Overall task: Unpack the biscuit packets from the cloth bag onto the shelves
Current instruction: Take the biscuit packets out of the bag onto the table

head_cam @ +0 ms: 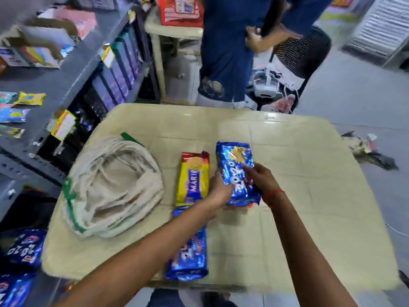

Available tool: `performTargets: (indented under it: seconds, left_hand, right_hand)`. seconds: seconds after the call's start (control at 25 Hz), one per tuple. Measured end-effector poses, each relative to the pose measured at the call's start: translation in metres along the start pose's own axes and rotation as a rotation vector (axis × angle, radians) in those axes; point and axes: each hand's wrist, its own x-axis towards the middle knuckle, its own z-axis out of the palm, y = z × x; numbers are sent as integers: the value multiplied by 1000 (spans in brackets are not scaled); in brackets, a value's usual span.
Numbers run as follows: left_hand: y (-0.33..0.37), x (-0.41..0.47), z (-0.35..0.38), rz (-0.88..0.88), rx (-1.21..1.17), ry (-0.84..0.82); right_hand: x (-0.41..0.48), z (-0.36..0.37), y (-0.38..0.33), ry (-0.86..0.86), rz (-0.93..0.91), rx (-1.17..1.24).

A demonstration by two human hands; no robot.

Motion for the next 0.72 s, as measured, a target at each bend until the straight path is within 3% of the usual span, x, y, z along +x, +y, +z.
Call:
performTargets:
  seconds: [0.08, 0.16, 0.28, 0.52, 0.64, 0.72]
  left_hand:
    - [-1, 8, 64, 50, 86, -31]
    - [0, 19, 111, 59, 131, -74]
    - [-3, 38, 151, 19, 205, -137]
    - [-9, 48, 166, 25, 248, -167]
    - [-10, 31, 159, 121, 369, -65]
    - [-13, 25, 140, 237, 457, 148]
  right_hand:
    - [4, -48, 24, 197, -20, -88]
    - [13, -88, 43, 279, 23, -170]
    - [30, -119, 63, 296, 71, -219]
    - [31, -123, 83, 152, 47, -353]
    - [15, -104, 82, 323, -57, -441]
    - [1, -74, 67, 331, -136, -469]
